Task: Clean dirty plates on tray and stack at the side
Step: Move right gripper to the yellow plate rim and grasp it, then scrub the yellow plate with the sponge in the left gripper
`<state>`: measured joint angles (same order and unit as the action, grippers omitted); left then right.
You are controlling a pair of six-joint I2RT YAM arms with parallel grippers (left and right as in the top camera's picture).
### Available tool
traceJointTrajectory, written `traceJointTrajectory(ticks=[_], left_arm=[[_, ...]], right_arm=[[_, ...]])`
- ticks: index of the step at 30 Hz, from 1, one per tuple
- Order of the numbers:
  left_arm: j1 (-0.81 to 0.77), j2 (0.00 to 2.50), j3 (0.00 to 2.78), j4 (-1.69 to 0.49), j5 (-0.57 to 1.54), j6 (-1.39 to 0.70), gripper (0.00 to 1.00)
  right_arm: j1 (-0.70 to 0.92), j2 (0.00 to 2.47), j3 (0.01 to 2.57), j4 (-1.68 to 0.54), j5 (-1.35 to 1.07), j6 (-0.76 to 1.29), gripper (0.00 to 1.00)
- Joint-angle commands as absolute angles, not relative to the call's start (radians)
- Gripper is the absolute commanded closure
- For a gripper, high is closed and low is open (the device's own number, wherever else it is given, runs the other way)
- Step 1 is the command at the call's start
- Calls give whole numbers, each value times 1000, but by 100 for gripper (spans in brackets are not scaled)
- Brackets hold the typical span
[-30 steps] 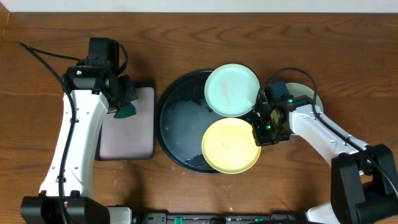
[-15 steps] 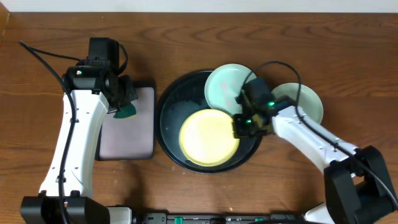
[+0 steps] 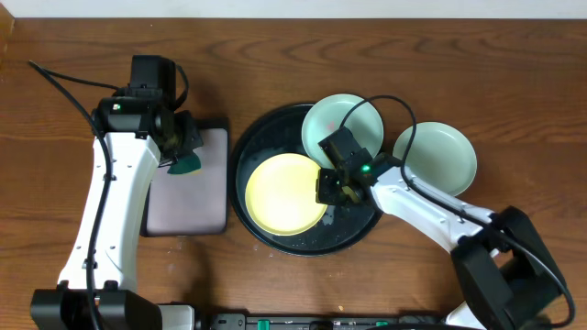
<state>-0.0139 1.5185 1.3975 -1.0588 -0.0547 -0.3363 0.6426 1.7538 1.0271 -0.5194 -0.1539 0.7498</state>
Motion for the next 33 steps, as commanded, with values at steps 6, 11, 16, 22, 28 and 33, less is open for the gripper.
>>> traceJointTrajectory(ticks=[6, 11, 16, 22, 28, 33], left_arm=[[-10, 1516, 1395, -1062, -55, -323, 93], [-14, 1516, 1395, -1062, 76, -278, 93], [-48, 1516, 1368, -1062, 128, -255, 93], [-123, 1517, 1296, -1058, 128, -255, 92], [-173, 1518, 1262, -1042, 128, -256, 92], [-206, 1522, 1262, -1027, 128, -257, 93]], right_arm=[[629, 1785, 1103, -551, -191, 715, 62], [628, 1785, 1165, -613, -159, 691, 60], [629, 1802, 1169, -619, -143, 695, 61], [624, 1862, 1169, -636, -200, 710, 68], [620, 1865, 1169, -635, -196, 717, 77], [620, 1865, 1169, -636, -196, 717, 82]])
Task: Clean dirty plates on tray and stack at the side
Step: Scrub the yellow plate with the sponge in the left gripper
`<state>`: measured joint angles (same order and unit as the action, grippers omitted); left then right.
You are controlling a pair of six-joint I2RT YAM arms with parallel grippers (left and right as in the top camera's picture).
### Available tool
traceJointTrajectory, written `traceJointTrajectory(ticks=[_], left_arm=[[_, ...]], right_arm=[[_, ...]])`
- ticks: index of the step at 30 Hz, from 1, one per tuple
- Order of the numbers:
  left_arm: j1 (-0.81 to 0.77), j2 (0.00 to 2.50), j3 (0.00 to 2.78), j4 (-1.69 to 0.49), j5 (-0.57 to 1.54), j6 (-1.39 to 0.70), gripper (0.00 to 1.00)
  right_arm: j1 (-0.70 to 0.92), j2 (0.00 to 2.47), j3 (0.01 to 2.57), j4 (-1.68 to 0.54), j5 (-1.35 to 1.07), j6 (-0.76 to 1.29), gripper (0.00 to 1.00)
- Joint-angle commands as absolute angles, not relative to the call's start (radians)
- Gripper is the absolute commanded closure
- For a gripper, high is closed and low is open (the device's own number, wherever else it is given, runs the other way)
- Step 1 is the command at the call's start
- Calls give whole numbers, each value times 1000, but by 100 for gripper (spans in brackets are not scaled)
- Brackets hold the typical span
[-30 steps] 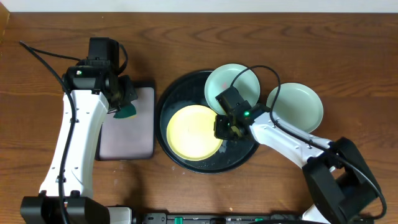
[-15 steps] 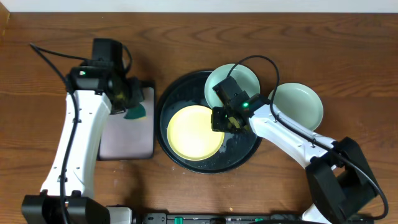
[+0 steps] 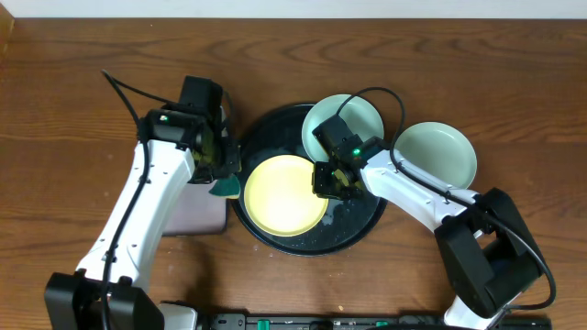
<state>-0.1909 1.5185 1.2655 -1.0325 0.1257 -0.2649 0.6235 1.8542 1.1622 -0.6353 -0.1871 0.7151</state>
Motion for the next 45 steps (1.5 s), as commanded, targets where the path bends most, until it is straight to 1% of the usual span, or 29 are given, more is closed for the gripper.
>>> traceJointTrajectory(ticks=[1, 12, 24, 34, 38, 41, 42, 45], left_arm=[[-214, 1522, 1262, -1023, 129, -258, 93], [-284, 1574, 1260, -1003, 143, -260, 92], [-320, 1753, 1256, -912, 202, -295, 93], [-361, 1796, 1057, -634, 191, -331, 93], [-379, 1796, 1017, -609, 199, -345, 92], [-392, 1795, 1017, -602, 316, -271, 93], [-397, 1795, 1017, -593, 408, -214, 92], [-405, 1795, 1017, -577, 557, -121, 93]], right_arm=[[620, 1865, 1169, -636, -196, 717, 85], [658, 1948, 1169, -614, -155, 717, 99], [654, 1966, 1169, -586, -177, 717, 99], [654, 1966, 1169, -570, -177, 717, 99], [654, 1966, 1169, -567, -177, 717, 99], [654, 1966, 1169, -560, -178, 717, 99], [654, 1966, 1169, -558, -178, 717, 99], [654, 1966, 1169, -556, -178, 717, 99]])
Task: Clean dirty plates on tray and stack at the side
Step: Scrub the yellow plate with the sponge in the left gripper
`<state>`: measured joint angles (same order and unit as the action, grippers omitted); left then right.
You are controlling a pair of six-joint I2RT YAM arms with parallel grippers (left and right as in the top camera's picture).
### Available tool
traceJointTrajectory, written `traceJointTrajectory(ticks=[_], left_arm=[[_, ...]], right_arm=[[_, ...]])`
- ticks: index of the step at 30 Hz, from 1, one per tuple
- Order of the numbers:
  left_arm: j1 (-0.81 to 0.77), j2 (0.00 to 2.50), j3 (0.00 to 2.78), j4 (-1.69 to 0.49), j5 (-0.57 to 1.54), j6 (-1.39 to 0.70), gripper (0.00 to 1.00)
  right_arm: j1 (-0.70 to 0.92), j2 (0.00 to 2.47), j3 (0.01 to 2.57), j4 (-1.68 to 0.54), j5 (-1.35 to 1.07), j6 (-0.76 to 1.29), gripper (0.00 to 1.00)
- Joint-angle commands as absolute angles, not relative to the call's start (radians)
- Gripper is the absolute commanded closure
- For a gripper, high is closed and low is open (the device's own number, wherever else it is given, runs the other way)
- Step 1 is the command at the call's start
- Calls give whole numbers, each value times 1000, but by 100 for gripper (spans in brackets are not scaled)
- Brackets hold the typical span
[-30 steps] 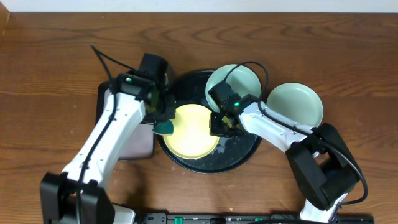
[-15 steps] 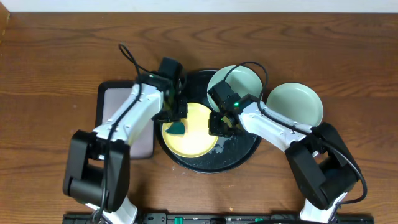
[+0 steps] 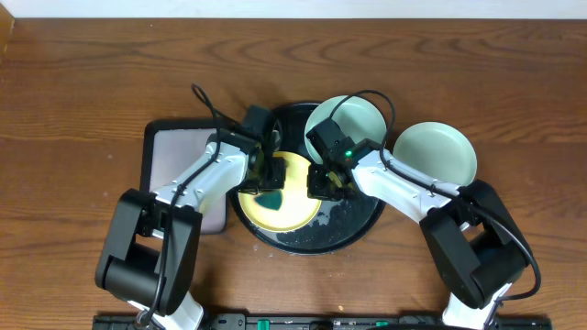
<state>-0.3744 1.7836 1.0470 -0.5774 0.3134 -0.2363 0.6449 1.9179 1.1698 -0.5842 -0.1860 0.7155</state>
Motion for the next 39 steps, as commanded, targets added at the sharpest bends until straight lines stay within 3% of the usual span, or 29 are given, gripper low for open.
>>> traceJointTrajectory(ticks=[1, 5, 11, 18, 24, 34, 39], left_arm=[[-406, 1795, 1017, -569, 569, -120, 93], [-407, 1795, 1017, -536, 471, -174, 93], [-407, 1795, 1017, -533, 19, -484, 93], [-407, 1795, 1018, -557, -80, -596, 93], [-411, 1783, 1031, -606, -64, -564, 93], [-412, 1777, 1034, -720, 414, -112, 93], [-412, 1777, 1034, -645, 486, -83, 92]], right_arm=[[654, 1966, 1169, -556, -178, 717, 99], [654, 1966, 1169, -556, -178, 717, 99], [654, 1966, 1169, -556, -178, 717, 99], [654, 1966, 1169, -556, -177, 717, 99], [654, 1966, 1169, -557, -177, 717, 99], [654, 1966, 1169, -556, -177, 717, 99], [654, 1966, 1169, -556, -178, 717, 99]])
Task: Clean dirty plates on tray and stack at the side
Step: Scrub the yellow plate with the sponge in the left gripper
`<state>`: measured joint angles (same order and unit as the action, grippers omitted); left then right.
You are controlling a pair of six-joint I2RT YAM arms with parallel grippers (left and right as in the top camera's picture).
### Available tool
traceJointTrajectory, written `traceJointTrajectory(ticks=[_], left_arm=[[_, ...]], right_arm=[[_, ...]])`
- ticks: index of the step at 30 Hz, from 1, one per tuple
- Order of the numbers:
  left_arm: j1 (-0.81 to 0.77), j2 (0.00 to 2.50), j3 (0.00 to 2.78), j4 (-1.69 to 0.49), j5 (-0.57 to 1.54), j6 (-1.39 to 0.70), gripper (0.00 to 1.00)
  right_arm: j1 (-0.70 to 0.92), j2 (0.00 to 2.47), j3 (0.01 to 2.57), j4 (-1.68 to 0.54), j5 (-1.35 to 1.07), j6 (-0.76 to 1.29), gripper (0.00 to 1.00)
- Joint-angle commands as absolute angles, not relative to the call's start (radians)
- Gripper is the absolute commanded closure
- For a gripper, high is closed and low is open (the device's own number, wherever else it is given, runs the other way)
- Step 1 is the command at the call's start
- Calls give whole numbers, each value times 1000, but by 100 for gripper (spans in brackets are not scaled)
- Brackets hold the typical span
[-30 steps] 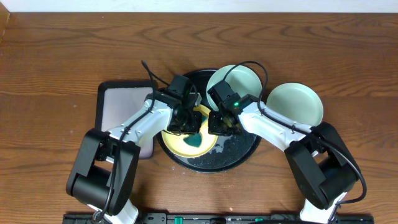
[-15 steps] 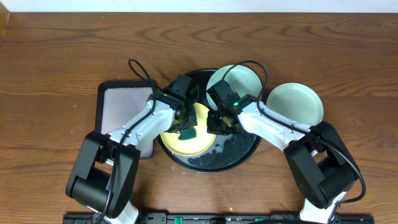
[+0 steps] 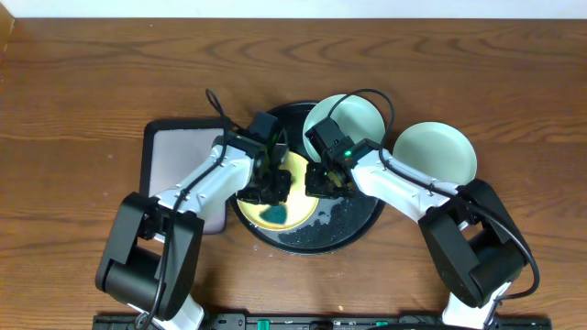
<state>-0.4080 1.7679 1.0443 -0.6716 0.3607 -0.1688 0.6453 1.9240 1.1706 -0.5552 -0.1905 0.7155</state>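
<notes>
A yellow plate (image 3: 300,207) lies on the left part of the round black tray (image 3: 341,229). My left gripper (image 3: 271,202) is over the plate's lower middle, shut on a green sponge (image 3: 273,215) that presses on the plate. At the plate's right rim my right gripper (image 3: 315,183) is shut on the edge. A pale green plate (image 3: 359,115) sits at the tray's back right, partly behind the right arm.
A second pale green plate (image 3: 440,152) lies on the wooden table right of the tray. A grey mat (image 3: 174,160) lies left of the tray, with the left arm reaching across its corner. Cables arch over both wrists.
The left gripper and sponge have shifted a little toward the near side of the yellow plate. The right gripper stays at the plate's right rim.
The left gripper first held the sponge over the grey mat while the right gripper was at the yellow plate's right rim. Then the sponge was at the tray's left edge, then on the plate's middle, and now nearer its front.
</notes>
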Motion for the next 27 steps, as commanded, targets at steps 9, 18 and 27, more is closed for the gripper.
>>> traceJointTrajectory(ticks=[9, 18, 27], left_arm=[[-411, 1777, 1034, -504, -5, -352, 93], [-412, 1777, 1034, -593, -186, -451, 93], [-412, 1777, 1034, -760, 220, -245, 92]], right_arm=[[654, 1966, 1169, -557, -177, 717, 99], [654, 1966, 1169, -556, -177, 717, 99], [654, 1966, 1169, -556, -177, 717, 99]])
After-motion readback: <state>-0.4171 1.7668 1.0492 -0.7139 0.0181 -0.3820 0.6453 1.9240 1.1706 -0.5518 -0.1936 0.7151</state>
